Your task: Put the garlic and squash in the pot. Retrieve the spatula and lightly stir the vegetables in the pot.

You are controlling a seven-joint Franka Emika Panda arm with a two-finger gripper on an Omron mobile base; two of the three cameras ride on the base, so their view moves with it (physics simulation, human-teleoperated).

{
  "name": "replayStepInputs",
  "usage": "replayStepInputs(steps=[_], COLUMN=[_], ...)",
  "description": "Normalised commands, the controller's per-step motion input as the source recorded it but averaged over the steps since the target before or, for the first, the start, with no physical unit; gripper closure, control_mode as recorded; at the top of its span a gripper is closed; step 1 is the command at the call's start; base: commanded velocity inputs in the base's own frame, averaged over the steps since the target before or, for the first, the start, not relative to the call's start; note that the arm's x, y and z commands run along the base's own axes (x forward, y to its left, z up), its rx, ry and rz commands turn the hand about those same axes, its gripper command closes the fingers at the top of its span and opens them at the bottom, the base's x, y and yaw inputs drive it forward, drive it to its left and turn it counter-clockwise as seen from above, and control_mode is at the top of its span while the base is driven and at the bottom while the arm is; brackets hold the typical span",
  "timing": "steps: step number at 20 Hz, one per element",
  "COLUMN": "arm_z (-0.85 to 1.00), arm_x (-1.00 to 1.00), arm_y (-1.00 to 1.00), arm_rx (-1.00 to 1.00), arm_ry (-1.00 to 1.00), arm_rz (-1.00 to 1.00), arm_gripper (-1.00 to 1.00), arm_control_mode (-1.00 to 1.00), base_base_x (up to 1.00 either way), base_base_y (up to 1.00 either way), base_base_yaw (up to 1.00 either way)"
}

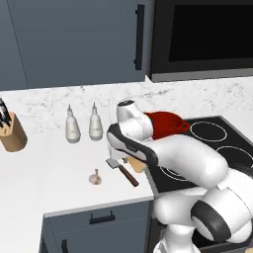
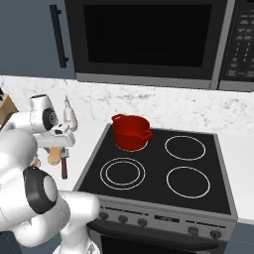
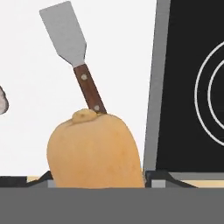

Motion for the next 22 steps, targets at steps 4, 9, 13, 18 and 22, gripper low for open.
replayStepInputs(steps=[4, 9, 13, 18, 22], arm_z=[0.78, 0.63, 0.16, 0.0, 0.05], arm_x=[0.24, 0.4, 0.46, 0.5, 0.41], arm_y=[-0.76, -0.69, -0.5, -0.48, -0.66], arm_rx=[0.08, 0.08, 0.09, 0.14, 0.26], arm_ry=[-0.01, 0.0, -0.11, -0.27, -0.2], arm_rz=[-0.01, -0.01, 0.0, 0.02, 0.03], arm_gripper=[1.0, 1.0, 1.0, 1.0, 1.0], arm_control_mode=[-1.0, -1.0, -1.0, -1.0, -1.0], base_base_x=[0.0, 0.0, 0.0, 0.0, 0.0], base_base_y=[0.0, 0.0, 0.0, 0.0, 0.0], base_base_yaw=[0.0, 0.0, 0.0, 0.0, 0.0])
